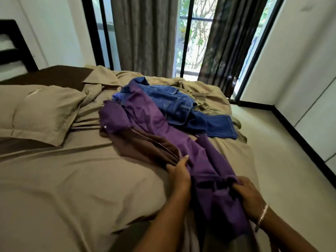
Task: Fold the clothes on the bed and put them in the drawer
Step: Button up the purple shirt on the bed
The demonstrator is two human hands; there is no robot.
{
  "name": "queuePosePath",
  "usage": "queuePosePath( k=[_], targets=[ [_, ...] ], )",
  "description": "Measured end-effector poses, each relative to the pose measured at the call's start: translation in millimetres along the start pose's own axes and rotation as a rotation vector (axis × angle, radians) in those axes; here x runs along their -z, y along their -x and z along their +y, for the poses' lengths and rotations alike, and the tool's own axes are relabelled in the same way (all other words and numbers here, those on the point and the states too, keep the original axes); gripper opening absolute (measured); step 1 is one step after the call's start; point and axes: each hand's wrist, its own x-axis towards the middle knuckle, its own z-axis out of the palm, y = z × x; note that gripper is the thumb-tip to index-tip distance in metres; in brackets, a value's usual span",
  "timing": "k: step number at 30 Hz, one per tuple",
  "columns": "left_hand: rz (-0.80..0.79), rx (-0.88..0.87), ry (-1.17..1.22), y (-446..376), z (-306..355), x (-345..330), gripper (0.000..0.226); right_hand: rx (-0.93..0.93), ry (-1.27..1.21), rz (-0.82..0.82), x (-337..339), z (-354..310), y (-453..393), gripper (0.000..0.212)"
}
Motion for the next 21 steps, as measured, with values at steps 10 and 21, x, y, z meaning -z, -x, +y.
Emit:
queuePosePath(
  k=[10, 21],
  targets=[
    [-0.136, -0.202, -0.779, 29, -31, -14, 0.056, 0.409, 0.584, -0.134, 15, -4, 2, 0.046],
    [-0.283, -0.478, -0.839, 62, 36, -9, 0.056, 0.544, 0.573, 0.031, -20, -39, -9, 0.047]
  ],
)
